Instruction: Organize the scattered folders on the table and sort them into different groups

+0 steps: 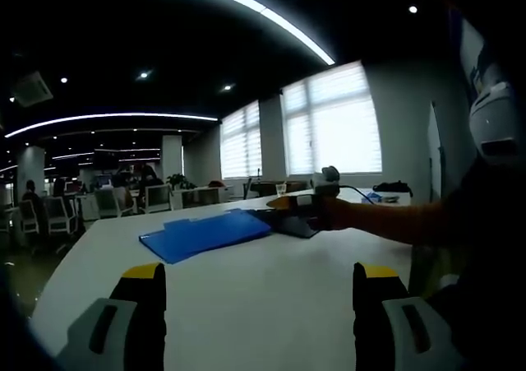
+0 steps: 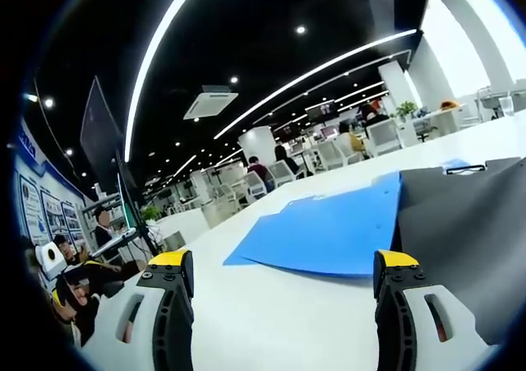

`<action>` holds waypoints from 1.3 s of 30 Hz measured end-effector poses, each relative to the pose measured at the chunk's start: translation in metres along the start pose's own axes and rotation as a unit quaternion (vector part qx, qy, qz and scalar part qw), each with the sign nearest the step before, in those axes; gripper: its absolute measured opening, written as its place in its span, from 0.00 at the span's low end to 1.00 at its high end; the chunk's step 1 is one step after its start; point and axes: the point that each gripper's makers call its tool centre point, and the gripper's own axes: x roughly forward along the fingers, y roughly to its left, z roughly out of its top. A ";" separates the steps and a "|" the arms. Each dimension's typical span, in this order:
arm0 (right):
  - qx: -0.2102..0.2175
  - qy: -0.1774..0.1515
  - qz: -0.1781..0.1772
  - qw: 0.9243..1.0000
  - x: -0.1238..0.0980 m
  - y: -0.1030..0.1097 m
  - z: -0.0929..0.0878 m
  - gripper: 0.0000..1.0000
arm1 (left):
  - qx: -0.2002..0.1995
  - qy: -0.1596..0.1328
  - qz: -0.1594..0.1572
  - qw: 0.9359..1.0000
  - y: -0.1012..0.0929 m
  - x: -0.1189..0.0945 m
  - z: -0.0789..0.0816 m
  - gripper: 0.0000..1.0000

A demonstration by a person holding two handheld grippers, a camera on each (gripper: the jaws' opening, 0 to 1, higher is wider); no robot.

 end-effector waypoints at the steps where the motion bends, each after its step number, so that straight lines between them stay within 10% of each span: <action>1: 0.000 0.000 0.000 1.000 0.000 0.000 0.000 0.90 | 0.000 0.000 0.000 1.000 0.000 0.000 0.000 0.95; 39: 0.026 0.002 0.012 1.000 0.002 0.020 -0.009 0.90 | 0.001 0.000 0.000 1.000 -0.002 -0.004 -0.001 0.94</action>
